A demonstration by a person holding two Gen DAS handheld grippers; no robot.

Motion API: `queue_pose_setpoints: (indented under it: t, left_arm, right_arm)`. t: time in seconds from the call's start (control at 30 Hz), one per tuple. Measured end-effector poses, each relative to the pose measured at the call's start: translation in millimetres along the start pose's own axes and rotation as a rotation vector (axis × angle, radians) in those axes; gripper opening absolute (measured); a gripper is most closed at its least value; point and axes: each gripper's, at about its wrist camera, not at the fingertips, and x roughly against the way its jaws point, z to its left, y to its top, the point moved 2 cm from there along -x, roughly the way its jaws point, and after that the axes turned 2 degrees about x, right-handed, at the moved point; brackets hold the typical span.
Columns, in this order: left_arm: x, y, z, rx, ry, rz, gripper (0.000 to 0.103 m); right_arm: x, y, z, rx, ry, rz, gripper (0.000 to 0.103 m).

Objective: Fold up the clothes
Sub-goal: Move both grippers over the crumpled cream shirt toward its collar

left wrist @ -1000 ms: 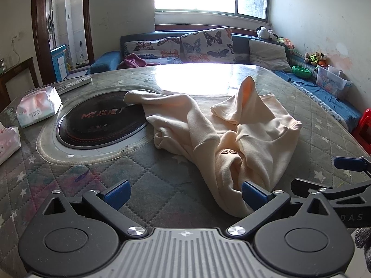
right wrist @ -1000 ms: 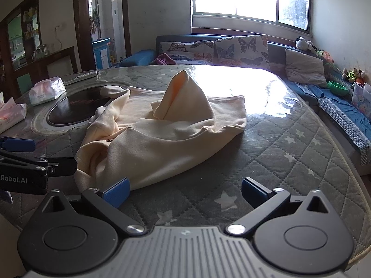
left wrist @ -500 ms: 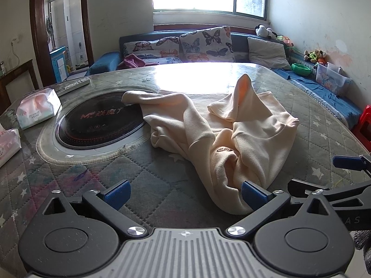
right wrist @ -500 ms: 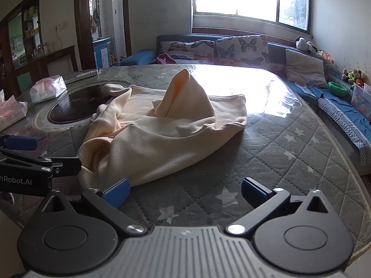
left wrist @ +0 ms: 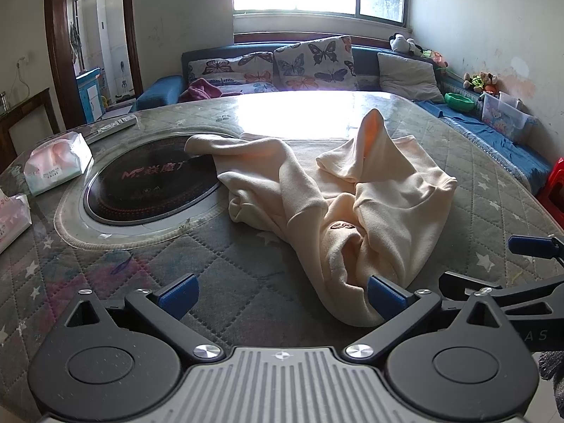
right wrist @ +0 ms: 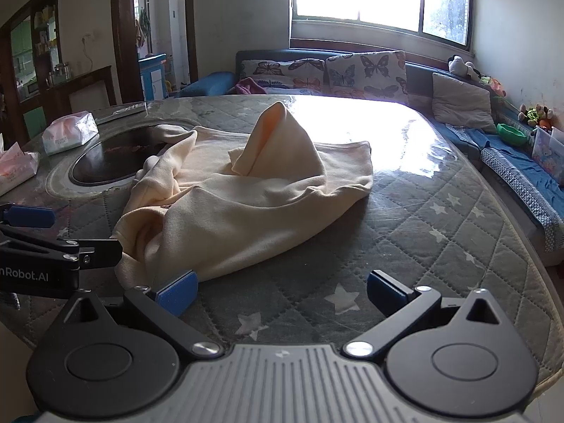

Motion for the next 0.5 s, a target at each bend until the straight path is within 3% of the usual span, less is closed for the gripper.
queue_pose_setpoints:
  t: [0.5]
  left_arm:
    - [-10.0,7.1,-0.4,-0.008,0.002,0.017,0.103]
  right_arm:
    - [-9.0,4.3,-2.7,-0.009,0.002,0.018,0.103]
